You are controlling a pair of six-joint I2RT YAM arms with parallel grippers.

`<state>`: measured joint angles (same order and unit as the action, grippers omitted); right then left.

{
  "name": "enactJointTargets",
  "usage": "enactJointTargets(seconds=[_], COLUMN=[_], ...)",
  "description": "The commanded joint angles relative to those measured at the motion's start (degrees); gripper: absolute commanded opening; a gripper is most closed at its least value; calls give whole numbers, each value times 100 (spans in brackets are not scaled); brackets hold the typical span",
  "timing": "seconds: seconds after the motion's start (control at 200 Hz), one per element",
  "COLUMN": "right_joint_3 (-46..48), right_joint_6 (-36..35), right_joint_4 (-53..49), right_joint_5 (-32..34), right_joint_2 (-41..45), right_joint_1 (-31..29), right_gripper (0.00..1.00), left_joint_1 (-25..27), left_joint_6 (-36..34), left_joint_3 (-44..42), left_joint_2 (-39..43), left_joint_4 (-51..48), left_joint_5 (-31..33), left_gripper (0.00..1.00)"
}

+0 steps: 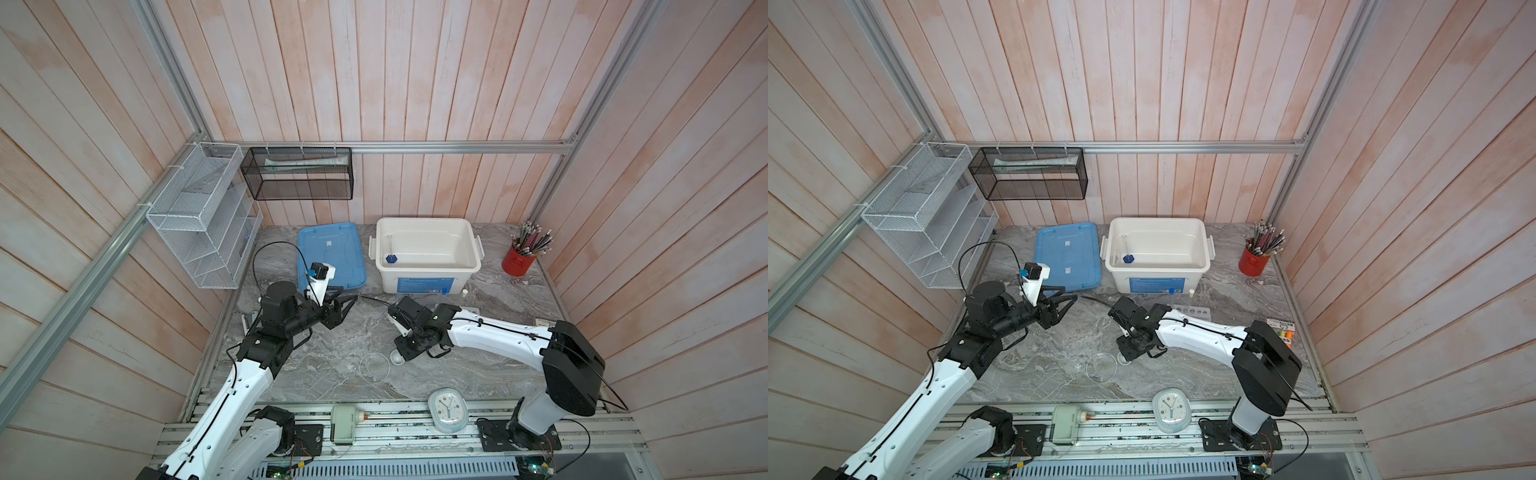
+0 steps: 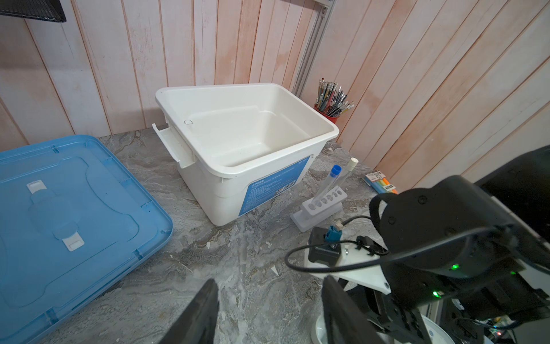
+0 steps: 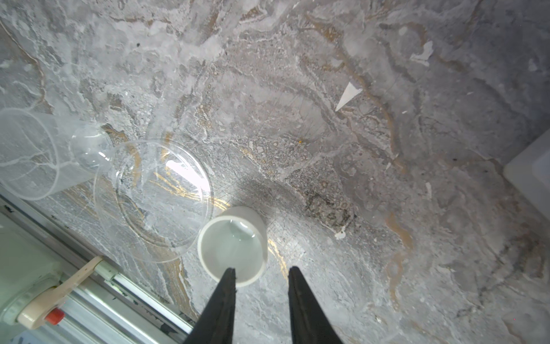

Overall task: Organize the chemistry lab equipment
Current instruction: 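Move the open right gripper down over the small white cup, then close the right gripper on the rim of the small white cup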

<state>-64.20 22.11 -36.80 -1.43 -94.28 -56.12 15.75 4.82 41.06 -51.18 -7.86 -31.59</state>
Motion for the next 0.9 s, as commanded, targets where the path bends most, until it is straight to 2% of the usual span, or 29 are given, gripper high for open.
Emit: enactJointTargets(seconds=[0.0,0.4,0.895], right_joint_3=[75,13,189], right_joint_6=[76,96,136], right_joint_4=[79,193,383], right_joint_5=[-116,-187,-195], right_joint_2=[-184,-459,-583], right_joint_1=[-31,-40,-40], right_gripper=[31,30,23], left_joint_1=[-32,-37,-37], left_joint_6=[120,65,54], left_joint_3=[-135,-181,-193], left_joint_2=[-24,-6,-51], left_joint_4=[276,272,277], left_joint_5=[-147,-145,-196], left_gripper=[58,58,57])
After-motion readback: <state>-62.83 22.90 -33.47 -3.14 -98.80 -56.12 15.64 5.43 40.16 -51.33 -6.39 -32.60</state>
